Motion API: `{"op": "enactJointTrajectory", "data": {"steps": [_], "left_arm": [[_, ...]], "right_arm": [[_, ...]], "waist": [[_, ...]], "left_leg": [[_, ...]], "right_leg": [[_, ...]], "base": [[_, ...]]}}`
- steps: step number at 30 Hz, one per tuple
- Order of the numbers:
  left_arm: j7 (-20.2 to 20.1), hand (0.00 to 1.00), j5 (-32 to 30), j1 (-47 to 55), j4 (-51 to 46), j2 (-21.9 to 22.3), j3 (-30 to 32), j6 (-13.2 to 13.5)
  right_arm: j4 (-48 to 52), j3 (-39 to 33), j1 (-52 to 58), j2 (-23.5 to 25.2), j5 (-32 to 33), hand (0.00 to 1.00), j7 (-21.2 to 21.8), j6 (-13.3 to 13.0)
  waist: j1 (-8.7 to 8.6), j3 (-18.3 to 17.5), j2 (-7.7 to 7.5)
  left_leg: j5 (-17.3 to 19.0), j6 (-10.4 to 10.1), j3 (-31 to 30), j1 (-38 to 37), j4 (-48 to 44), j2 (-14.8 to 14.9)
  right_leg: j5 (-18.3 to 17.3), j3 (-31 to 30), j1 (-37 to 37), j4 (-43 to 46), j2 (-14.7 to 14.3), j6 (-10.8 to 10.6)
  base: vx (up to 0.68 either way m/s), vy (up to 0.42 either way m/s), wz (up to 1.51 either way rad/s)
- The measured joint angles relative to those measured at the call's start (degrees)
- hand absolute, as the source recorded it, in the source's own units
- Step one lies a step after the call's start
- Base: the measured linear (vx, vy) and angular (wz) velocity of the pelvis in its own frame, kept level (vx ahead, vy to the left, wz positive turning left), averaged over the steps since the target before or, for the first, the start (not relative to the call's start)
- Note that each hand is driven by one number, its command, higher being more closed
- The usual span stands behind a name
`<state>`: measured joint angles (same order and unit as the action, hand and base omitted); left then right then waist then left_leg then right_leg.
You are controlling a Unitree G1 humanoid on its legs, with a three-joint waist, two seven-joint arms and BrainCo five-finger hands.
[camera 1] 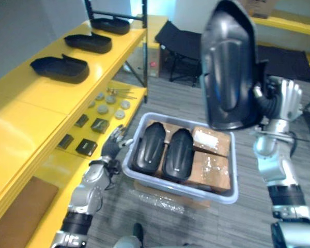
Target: Walk over and take plastic housings, then place them on the shelf
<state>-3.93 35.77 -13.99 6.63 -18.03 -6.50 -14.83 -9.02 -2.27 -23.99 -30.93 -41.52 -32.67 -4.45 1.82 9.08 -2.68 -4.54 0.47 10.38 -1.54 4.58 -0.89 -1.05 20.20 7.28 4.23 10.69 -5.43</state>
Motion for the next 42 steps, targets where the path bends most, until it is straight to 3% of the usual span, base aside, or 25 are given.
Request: {"op": "enactJointTrajectory", "data": {"steps": [9,15,20,31,42], "left_arm": [[3.3,0.0,8.7,-3.1,6.6,0.0,-1.7,-0.6],[7.2,0.0,11.5,-4.1,8.8,0.6,-2.9,-0.3],[7.3,0.0,12.6,-4.2,8.8,2.6,-3.5,0.3],[1.5,0.0,27.1,-6.4,7.6,4.9,-8.3,2.3],[-1.7,0.0,29.6,-6.4,3.8,5.5,-11.2,2.2]], "right_arm": [[-0.5,4.2,-2.0,-0.5,-2.1,1.0,0.6,-6.5],[-1.4,6.5,-2.0,-0.4,-3.6,1.0,2.2,-7.1],[-3.3,8.5,-1.9,0.8,-4.4,1.0,3.0,-7.6],[-7.3,12.8,-0.8,4.1,-5.8,1.0,3.0,-8.3],[-8.1,17.4,-0.9,4.3,-6.2,1.0,3.9,-8.2]], "waist": [[-0.9,-1.7,0.74],[-0.98,-1.8,0.78],[-0.97,-1.8,0.76],[-0.77,-2.3,0.05],[-0.77,-2.3,0.03]], "left_leg": [[-0.9,-0.2,1.1,-0.1,0.5,0.5],[-2.0,-0.5,0.9,0.7,0.6,1.1],[-2.4,-0.5,0.5,0.9,0.6,1.3],[-3.4,-0.6,-1.0,1.7,0.6,1.0],[-3.6,-0.5,-1.6,1.9,0.6,1.2]], "right_leg": [[0.0,-0.2,0.7,-2.4,-0.7,0.0],[0.4,0.0,0.6,-3.7,-1.7,0.0],[0.6,0.2,0.7,-4.0,-1.9,0.0],[0.9,1.5,0.8,-4.6,-2.0,0.0],[1.0,1.9,0.9,-4.7,-2.2,0.0]], "base": [[-0.05,-0.003,-0.06],[-0.06,-0.015,0.02],[0.0,0.004,0.01],[0.01,0.01,0.05],[0.0,0.008,0.01]]}}
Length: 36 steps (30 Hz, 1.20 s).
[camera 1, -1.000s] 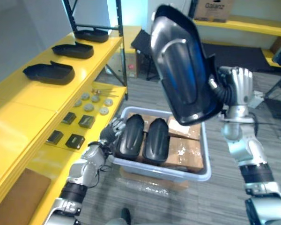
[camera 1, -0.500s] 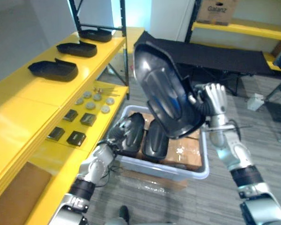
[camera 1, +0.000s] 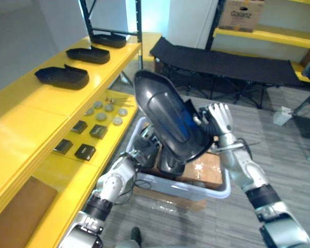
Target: Walk over and take plastic housings, then place them on the shelf
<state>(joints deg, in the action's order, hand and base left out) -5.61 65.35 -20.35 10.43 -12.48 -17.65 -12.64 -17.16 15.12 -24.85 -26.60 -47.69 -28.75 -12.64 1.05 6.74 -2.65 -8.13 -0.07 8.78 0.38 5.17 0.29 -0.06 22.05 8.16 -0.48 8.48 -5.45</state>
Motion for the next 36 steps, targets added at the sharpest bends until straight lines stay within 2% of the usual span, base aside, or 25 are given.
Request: {"op": "enactJointTrajectory", "data": {"steps": [8,14,15,18,24,32,36], "left_arm": [[-2.0,0.0,-0.2,0.0,-0.8,1.0,-2.4,0.0],[-1.4,0.0,-5.9,0.3,-1.3,1.5,-5.0,-0.1],[-1.1,1.0,-7.6,0.4,-1.5,1.6,-5.2,-0.1],[-0.7,1.0,-11.9,0.5,-1.5,1.5,-5.5,0.1],[1.0,1.0,-16.2,1.9,-1.7,-0.4,-5.4,0.5],[4.5,1.0,-19.1,2.8,-2.8,-0.9,-4.7,0.5],[7.7,1.0,-18.9,5.1,-5.1,-0.5,-3.9,1.7]], "right_arm": [[-0.8,1.8,-0.1,0.5,0.0,1.0,0.7,0.2],[-3.6,2.5,-0.3,1.9,0.4,1.0,1.2,0.7],[-3.7,2.6,-0.3,1.9,0.8,1.0,1.2,0.7],[-3.7,2.6,-0.4,1.9,1.9,1.0,1.2,0.7],[-3.6,3.7,-1.0,1.9,2.5,1.0,1.0,0.1],[-2.6,4.1,-2.6,2.0,3.0,1.0,0.5,-1.1],[-0.7,3.9,-2.6,2.2,3.2,1.0,-0.3,-4.7]], "waist": [[0.14,-0.3,-0.18],[0.45,-2.4,-0.14],[0.49,-2.4,-0.14],[0.53,-2.4,-0.14],[0.61,-2.4,-0.14],[1.21,-2.4,-0.14],[1.15,-2.4,-0.14]], "left_leg": [[-0.2,-0.1,-0.2,0.0,0.0,0.0],[-0.3,-0.1,-0.4,0.0,0.0,0.1],[-0.4,-0.1,-0.5,-0.1,0.0,0.2],[-0.4,-0.1,-0.5,-0.3,0.0,0.3],[-0.3,-0.1,-0.5,-0.2,0.0,0.3],[-0.4,-0.1,-0.4,-0.1,0.0,0.3],[-0.4,-0.1,-0.4,0.1,0.0,0.2]], "right_leg": [[0.0,0.1,0.1,-0.2,-0.1,0.0],[0.1,0.3,0.2,-0.3,-0.3,0.1],[0.1,0.3,0.4,-0.3,-0.4,0.1],[0.1,0.3,0.6,-0.3,-0.5,0.2],[0.2,0.3,0.7,-1.1,-0.5,0.5],[0.5,0.8,0.8,-1.4,-0.5,0.4],[0.6,1.0,0.8,-1.8,-0.6,0.2]], "base": [[0.0,0.0,0.0],[0.0,0.0,0.0],[0.0,0.0,0.0],[0.0,0.0,0.0],[0.0,0.0,0.0],[0.02,0.008,0.01],[0.04,0.009,0.0]]}}
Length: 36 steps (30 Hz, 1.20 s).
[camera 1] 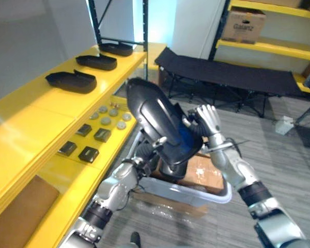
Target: Walk over and take plastic housings, then place them on the shelf
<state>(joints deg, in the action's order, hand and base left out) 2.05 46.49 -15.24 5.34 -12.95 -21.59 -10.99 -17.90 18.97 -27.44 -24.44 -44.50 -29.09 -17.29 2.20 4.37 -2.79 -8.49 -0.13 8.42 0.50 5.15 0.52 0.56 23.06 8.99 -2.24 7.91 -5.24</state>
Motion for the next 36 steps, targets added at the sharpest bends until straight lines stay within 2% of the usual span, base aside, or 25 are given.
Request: {"op": "enactJointTrajectory", "data": {"steps": [3,5,6,8,12,13,17,21,23,28,30,31,33,36], "left_arm": [[1.6,1.0,0.4,0.5,0.0,0.3,0.8,1.2],[1.8,1.0,2.0,1.3,-0.1,1.3,3.1,2.3],[1.8,1.0,2.3,1.4,-0.1,1.6,3.5,2.4],[2.0,1.0,3.3,2.0,-0.5,3.1,5.4,3.4],[2.1,1.0,5.0,3.3,-0.8,4.3,6.8,5.2],[2.2,1.0,5.4,3.8,-0.8,4.9,7.3,5.8],[2.8,1.0,5.5,4.6,-0.8,4.9,8.1,7.5],[4.1,1.0,6.5,5.7,-1.1,5.0,8.6,8.8],[5.1,1.0,5.7,6.8,-2.2,5.1,8.6,9.9],[11.6,1.0,-6.8,7.7,-4.4,7.9,11.2,14.1],[15.9,1.0,-15.0,7.8,-4.5,9.5,13.0,15.0],[16.9,1.0,-17.0,8.0,-4.5,9.7,13.5,15.2],[20.3,1.0,-23.2,8.9,-4.5,10.0,16.0,15.9],[22.8,1.0,-29.0,10.8,-5.5,10.0,19.4,16.6]], "right_arm": [[0.5,0.2,0.1,0.8,0.6,1.0,-1.0,-3.0],[2.5,0.2,0.2,1.9,0.9,1.0,-1.3,-6.6],[2.8,0.2,0.3,2.1,0.9,1.0,-1.4,-7.0],[4.5,0.4,1.4,3.5,0.9,1.0,-2.1,-10.6],[6.5,1.8,3.6,5.5,0.9,1.0,-2.3,-14.0],[6.7,2.2,4.4,5.9,0.9,0.0,-2.3,-14.7],[6.8,2.8,5.8,6.8,1.7,0.0,-0.9,-15.6],[8.0,4.2,7.7,7.5,5.6,0.0,1.5,-15.6],[8.2,4.2,8.5,7.8,5.9,0.0,1.2,-15.3],[8.9,2.2,8.8,8.5,6.2,0.0,-2.0,-13.3],[14.0,-2.6,8.8,9.6,11.3,0.0,-4.3,-12.7],[15.8,-4.6,8.8,10.0,13.2,0.0,-4.9,-12.7],[22.0,-12.5,8.6,10.6,19.4,0.0,-7.6,-12.7],[26.2,-18.2,8.9,10.6,21.4,0.0,-10.1,-11.0]], "waist": [[0.0,0.0,0.0],[-0.06,0.0,0.04],[-0.06,0.0,0.06],[0.03,0.1,0.1],[-0.03,0.2,0.38],[-0.05,0.3,0.41],[-0.05,0.4,0.57],[-0.06,0.4,0.57],[-0.02,0.4,0.57],[0.14,0.4,0.58],[0.13,0.5,0.77],[0.11,0.5,0.79],[-0.04,0.5,0.83],[-0.62,0.7,1.17]], "left_leg": [[0.0,0.0,0.0,0.0,0.0,0.0],[0.0,0.0,0.0,-0.1,0.0,-0.1],[0.0,0.0,0.0,-0.2,0.0,-0.1],[0.0,0.0,0.0,-0.5,0.0,-0.1],[0.0,0.0,0.1,-0.5,0.0,-0.2],[0.0,0.0,0.1,-0.5,0.0,-0.3],[0.2,-0.2,0.1,-0.4,0.0,-0.4],[0.3,-0.1,0.2,-0.3,0.0,-0.6],[0.3,-0.1,0.2,-0.3,0.0,-0.7],[0.1,0.2,0.2,-0.2,0.0,-0.8],[0.0,0.3,0.2,-0.4,0.0,-0.8],[0.0,0.3,0.3,-0.4,0.0,-0.8],[0.0,0.3,0.4,-0.5,0.0,-0.8],[0.0,0.2,0.7,-0.7,0.0,-0.7]], "right_leg": [[0.0,0.0,0.0,0.0,-0.1,0.0],[0.0,0.1,0.0,0.2,0.0,0.0],[0.0,0.1,0.0,0.4,0.0,0.1],[-0.3,0.1,0.0,1.0,0.1,0.4],[-1.6,0.1,-1.0,2.8,0.5,0.6],[-1.7,0.2,-1.0,2.8,0.7,0.6],[-1.8,0.2,-1.1,2.8,0.9,0.6],[-1.7,0.2,-1.1,2.6,1.0,0.6],[-1.7,0.3,-1.1,2.5,1.0,0.6],[-1.5,0.3,-1.0,2.7,1.0,0.4],[-1.4,0.3,-1.0,2.8,1.0,0.2],[-1.3,0.3,-1.0,2.9,1.0,0.1],[-1.2,0.2,-1.0,3.0,1.0,0.0],[-1.5,-0.2,-1.0,3.1,1.0,0.4]], "base": [[0.04,0.008,0.01],[0.02,0.009,0.0],[0.0,0.0,0.0],[0.0,0.0,0.0],[-0.01,0.01,0.0],[-0.02,0.048,0.0],[-0.02,0.049,0.02],[0.01,0.012,0.0],[0.04,0.013,0.01],[0.05,0.002,0.0],[0.04,0.003,-0.01],[0.03,0.007,-0.01],[0.02,0.005,-0.01],[0.01,0.014,-0.05]]}}
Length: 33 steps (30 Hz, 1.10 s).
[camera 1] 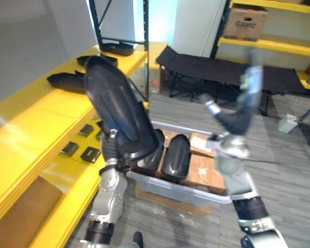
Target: Walk over and take plastic housings, then place them on the shelf
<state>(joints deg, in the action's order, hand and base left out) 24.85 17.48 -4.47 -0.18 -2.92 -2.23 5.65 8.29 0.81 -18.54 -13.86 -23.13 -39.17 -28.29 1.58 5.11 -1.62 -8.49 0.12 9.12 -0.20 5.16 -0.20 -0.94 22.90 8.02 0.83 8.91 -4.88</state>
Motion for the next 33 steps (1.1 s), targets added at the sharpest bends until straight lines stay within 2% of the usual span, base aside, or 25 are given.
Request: {"op": "enactJointTrajectory", "data": {"steps": [3,5,6,8,10,14,15,16,18,22,26,30,33], "left_arm": [[3.2,1.0,-7.6,3.7,-5.9,0.3,1.6,0.2],[4.3,1.0,-11.1,6.1,-9.8,1.1,2.2,0.5],[5.2,1.0,-12.3,7.6,-11.4,1.5,2.7,1.5],[5.8,1.0,-13.6,8.9,-12.0,1.7,3.2,2.3],[5.6,1.0,-12.7,11.8,-12.6,2.0,3.9,4.5],[4.3,1.0,-9.9,17.3,-13.6,3.8,4.6,6.3],[3.2,1.0,-8.0,19.1,-13.8,3.9,4.5,6.8],[2.2,1.0,-6.0,20.5,-14.0,4.0,4.4,7.4],[1.4,1.0,-4.7,22.6,-14.6,4.6,4.4,9.0],[1.3,1.0,-4.2,24.8,-15.3,5.9,4.8,11.7],[2.5,1.0,-4.6,24.7,-15.7,5.7,5.6,13.1],[8.1,1.0,-7.4,24.6,-18.2,5.5,9.2,13.2],[12.1,1.0,-9.6,24.3,-20.5,5.5,12.5,13.1]], "right_arm": [[4.8,-3.1,5.5,0.2,6.5,0.0,0.2,0.9],[6.9,-4.7,11.4,1.6,13.9,0.0,2.4,-0.4],[7.1,-6.1,15.5,4.0,19.4,0.0,4.6,-0.7],[7.0,-7.5,19.1,6.2,23.7,0.0,6.6,-0.5],[5.5,-9.9,25.0,9.1,27.3,0.0,9.6,1.4],[-4.2,-11.9,33.6,12.2,34.4,0.0,15.0,5.3],[-8.6,-12.2,35.5,12.9,39.9,0.0,17.0,7.4],[-13.9,-13.2,36.8,13.9,48.2,0.0,19.7,8.7],[-20.2,-14.3,38.7,15.7,56.5,0.0,22.0,9.5],[-24.4,-13.5,41.4,18.4,59.6,0.0,23.3,8.7],[-24.6,-12.0,40.5,18.4,57.9,0.0,24.3,7.0],[-23.4,-11.6,37.8,17.8,55.0,0.0,26.5,6.7],[-21.4,-11.2,36.6,17.2,60.6,0.0,31.5,6.6]], "waist": [[-0.22,0.4,0.61],[-0.26,0.7,1.15],[-0.77,0.7,1.57],[-1.22,0.7,1.83],[-2.36,0.7,1.9],[-2.45,0.7,1.93],[-2.77,0.8,2.07],[-2.82,0.8,2.06],[-2.77,0.8,2.12],[-2.7,0.7,2.2],[-2.66,0.7,2.18],[-2.28,0.7,2.15],[-1.96,0.5,2.07]], "left_leg": [[0.3,-0.1,0.5,-0.1,0.0,0.0],[0.5,-0.1,0.7,-0.3,0.0,0.0],[0.7,-0.1,0.8,-0.3,0.0,0.0],[0.8,-0.1,0.9,-0.3,0.0,0.0],[0.8,-0.1,1.1,0.3,0.0,0.2],[1.2,-0.2,2.7,0.6,0.0,0.7],[1.2,-0.2,2.7,1.0,0.0,0.6],[1.3,-0.2,2.7,1.3,0.0,0.6],[1.5,-0.4,2.7,1.5,0.0,0.6],[1.6,-0.4,2.6,1.5,0.0,0.6],[1.6,-0.3,2.5,1.4,0.0,0.6],[1.7,-0.6,2.0,1.5,0.0,0.5],[1.5,-0.8,-1.3,2.6,0.0,-0.3]], "right_leg": [[-0.1,-0.6,-0.1,-0.2,0.0,0.0],[-0.1,-0.8,-0.1,-0.4,0.1,0.0],[-0.1,-0.9,-0.1,-0.5,0.1,0.0],[-0.2,-1.1,-0.2,-0.7,0.1,-0.1],[-0.3,-1.2,-0.7,-0.9,0.1,-0.2],[-0.2,-2.8,-1.9,-0.9,0.0,-0.2],[-0.2,-2.7,-2.2,-1.0,0.0,-0.2],[-0.2,-2.7,-2.4,-1.0,-0.1,-0.2],[-0.2,-2.7,-2.7,-1.0,0.0,-0.2],[0.0,-2.7,-2.6,-0.7,-0.1,-0.3],[0.2,-2.7,-2.6,-0.6,0.0,-0.6],[-0.3,-2.3,-2.3,-0.7,0.0,-0.2],[-0.9,0.9,-1.8,-0.7,0.3,-0.7]], "base": [[0.0,0.021,-0.08],[0.0,0.027,-0.06],[0.0,0.027,-0.03],[0.01,0.019,-0.04],[0.02,0.018,-0.05],[0.04,0.001,-0.22],[0.06,0.0,0.01],[0.07,0.002,0.02],[0.06,0.001,-0.02],[0.08,-0.002,-0.02],[0.01,0.002,0.0],[0.0,0.009,0.06],[0.0,0.016,0.47]]}}
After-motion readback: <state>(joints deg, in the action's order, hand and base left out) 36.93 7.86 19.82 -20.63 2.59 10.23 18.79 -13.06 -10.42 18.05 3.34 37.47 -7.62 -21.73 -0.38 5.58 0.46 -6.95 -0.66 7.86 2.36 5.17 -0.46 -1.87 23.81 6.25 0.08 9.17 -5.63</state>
